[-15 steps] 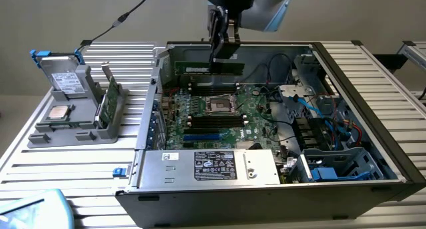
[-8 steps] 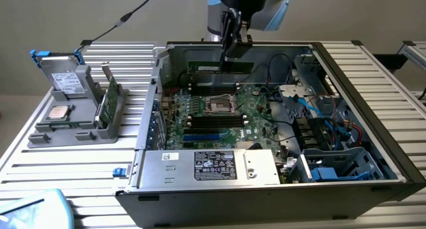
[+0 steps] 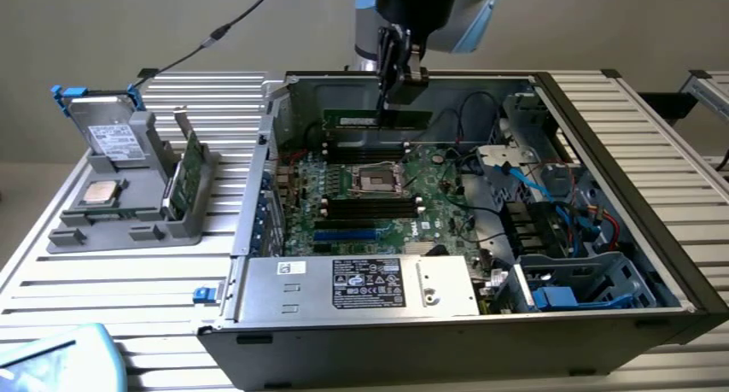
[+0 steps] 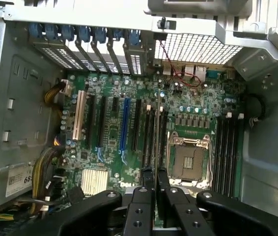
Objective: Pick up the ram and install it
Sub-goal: 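Pick up the ram and move it above insertion slot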
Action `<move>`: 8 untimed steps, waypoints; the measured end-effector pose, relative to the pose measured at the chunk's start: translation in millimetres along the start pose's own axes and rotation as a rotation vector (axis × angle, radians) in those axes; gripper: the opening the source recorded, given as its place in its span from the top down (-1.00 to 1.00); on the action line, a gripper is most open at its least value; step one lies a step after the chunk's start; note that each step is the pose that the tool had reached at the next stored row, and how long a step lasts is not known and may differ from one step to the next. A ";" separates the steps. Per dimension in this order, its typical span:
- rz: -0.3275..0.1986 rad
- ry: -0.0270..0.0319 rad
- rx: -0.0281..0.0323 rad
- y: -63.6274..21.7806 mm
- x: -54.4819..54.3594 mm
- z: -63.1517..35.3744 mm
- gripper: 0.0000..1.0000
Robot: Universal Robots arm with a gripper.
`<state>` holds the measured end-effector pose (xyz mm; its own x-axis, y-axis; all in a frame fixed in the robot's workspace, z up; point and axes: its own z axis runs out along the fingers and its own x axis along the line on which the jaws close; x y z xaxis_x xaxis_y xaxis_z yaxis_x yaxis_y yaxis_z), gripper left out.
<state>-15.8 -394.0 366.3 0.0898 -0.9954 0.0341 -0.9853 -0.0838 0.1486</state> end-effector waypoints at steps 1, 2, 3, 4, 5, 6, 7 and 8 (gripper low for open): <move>0.005 -0.0005 0.0003 -0.2 0.0 1.2 0.72; 0.013 -0.0018 0.0006 -0.3 -0.1 2.3 0.72; 0.023 -0.0035 0.0005 -0.4 -0.1 3.4 0.72; 0.033 -0.0049 0.0003 -0.6 -0.1 4.3 0.72; 0.041 -0.0062 0.0006 -0.8 -0.2 5.1 0.72; 0.048 -0.0072 0.0014 -1.0 -0.2 6.0 0.72; 0.052 -0.0078 0.0029 -1.2 -0.2 6.6 0.72; 0.054 -0.0075 0.0054 -1.2 -0.2 6.8 0.72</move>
<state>-15.6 -393.9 359.4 0.0350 -0.9988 0.0346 -0.9895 -0.0298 0.1414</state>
